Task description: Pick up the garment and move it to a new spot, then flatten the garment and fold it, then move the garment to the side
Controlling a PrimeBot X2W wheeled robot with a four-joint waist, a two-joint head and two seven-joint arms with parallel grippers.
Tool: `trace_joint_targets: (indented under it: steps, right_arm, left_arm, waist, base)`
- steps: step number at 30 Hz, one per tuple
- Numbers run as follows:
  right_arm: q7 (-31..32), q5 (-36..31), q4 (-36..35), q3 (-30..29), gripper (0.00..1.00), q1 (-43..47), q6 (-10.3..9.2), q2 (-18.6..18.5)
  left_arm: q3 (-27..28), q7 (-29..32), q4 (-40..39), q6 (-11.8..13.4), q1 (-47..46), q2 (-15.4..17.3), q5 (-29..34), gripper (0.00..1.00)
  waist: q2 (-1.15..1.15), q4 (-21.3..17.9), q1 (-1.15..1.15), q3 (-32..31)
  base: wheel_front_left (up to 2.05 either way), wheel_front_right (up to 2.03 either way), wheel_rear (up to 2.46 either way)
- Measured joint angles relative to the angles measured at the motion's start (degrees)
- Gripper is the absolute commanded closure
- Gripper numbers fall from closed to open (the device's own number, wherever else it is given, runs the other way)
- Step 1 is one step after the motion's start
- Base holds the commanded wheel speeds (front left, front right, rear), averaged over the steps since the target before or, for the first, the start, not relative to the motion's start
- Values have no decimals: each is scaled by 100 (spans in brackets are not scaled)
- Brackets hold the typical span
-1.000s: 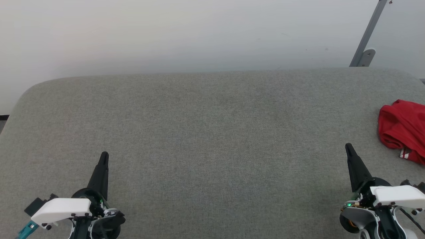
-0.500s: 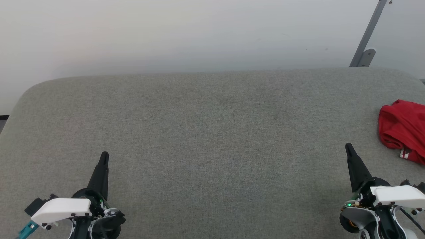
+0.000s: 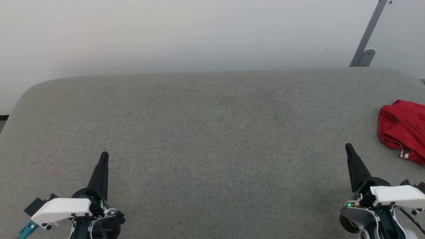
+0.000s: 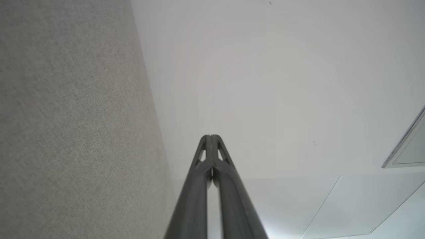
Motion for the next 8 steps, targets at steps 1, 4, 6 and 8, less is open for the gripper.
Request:
trace_joint_targets:
  steps: [1,4,6,8]
  right_arm:
    - [0,0,-2,-1,100,-1,0,0]
    - [0,0,-2,-1,100,-1,0,0]
    - [0,0,-1,-1,100,-1,0,0]
    - [1,0,-1,1,100,-1,0,0]
  left_arm:
    - [-2,0,0,0,0,-1,0,100]
    - [0,0,0,0,0,-1,0,100]
    - [0,0,0,0,0,-1,0,100]
    - [-2,0,0,0,0,0,0,100]
  waist:
    - [0,0,0,0]
    - [0,0,0,0]
    - [0,0,0,0]
    - [0,0,0,0]
  base:
    - [0,0,0]
    - [0,0,0]
    - [0,0,0]
    - [0,0,0]
